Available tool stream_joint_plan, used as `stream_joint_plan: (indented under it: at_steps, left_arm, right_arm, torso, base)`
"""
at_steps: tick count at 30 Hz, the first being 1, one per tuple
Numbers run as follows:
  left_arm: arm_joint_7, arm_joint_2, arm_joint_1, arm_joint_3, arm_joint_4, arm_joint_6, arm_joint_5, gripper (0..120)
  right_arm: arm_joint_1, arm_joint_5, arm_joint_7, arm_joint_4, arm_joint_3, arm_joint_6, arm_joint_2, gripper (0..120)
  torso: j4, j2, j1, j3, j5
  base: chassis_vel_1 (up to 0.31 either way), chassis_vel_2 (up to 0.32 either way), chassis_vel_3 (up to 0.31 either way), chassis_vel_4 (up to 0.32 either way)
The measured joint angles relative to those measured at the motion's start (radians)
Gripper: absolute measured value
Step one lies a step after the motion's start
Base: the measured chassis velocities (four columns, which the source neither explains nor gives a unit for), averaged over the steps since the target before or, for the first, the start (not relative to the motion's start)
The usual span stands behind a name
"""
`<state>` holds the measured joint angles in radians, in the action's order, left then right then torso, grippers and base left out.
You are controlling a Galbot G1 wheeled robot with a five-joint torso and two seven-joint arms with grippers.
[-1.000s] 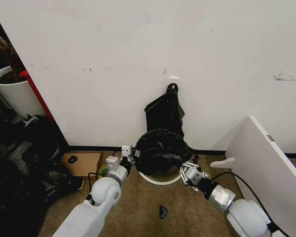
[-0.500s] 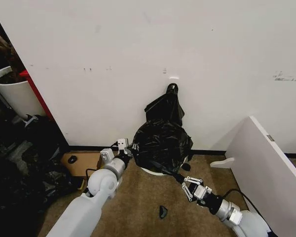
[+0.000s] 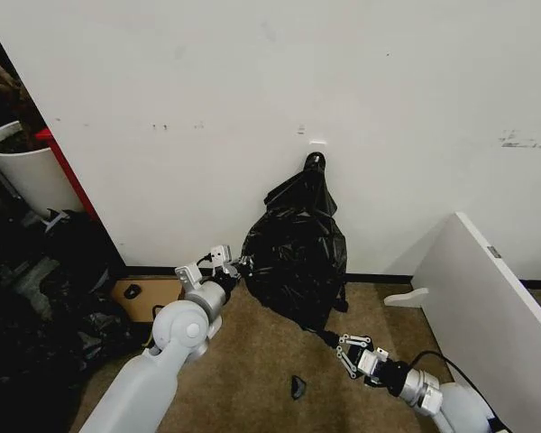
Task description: Place the garbage bag over the trash bin.
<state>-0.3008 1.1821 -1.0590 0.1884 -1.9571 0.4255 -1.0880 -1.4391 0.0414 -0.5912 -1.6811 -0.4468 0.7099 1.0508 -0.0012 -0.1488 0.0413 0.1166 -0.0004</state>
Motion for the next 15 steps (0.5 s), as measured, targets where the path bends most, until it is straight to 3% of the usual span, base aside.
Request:
stream_joint_plan:
  at_steps: [10, 15]
  left_arm:
    - [-0.027, -0.021, -0.037, -0.028, -0.049, 0.065, -0.002, 1]
    - [-0.028, -0.026, -0.044, -0.028, -0.047, 0.065, 0.021, 1]
  right_arm:
    - [0.061, 0.281, 0.298, 0.089, 0.004, -0.017, 0.047, 0]
    - [0.071, 0.332, 0.348, 0.101, 0.0, -0.049, 0.048, 0]
  torso:
    - [0.0, 0.0, 0.0, 0.0, -0.0001]
    - [0.0001, 0.0, 0.0, 0.0, -0.0001]
  base:
    - [0.0, 0.0, 0.0, 0.0]
    - [0.0, 0.0, 0.0, 0.0]
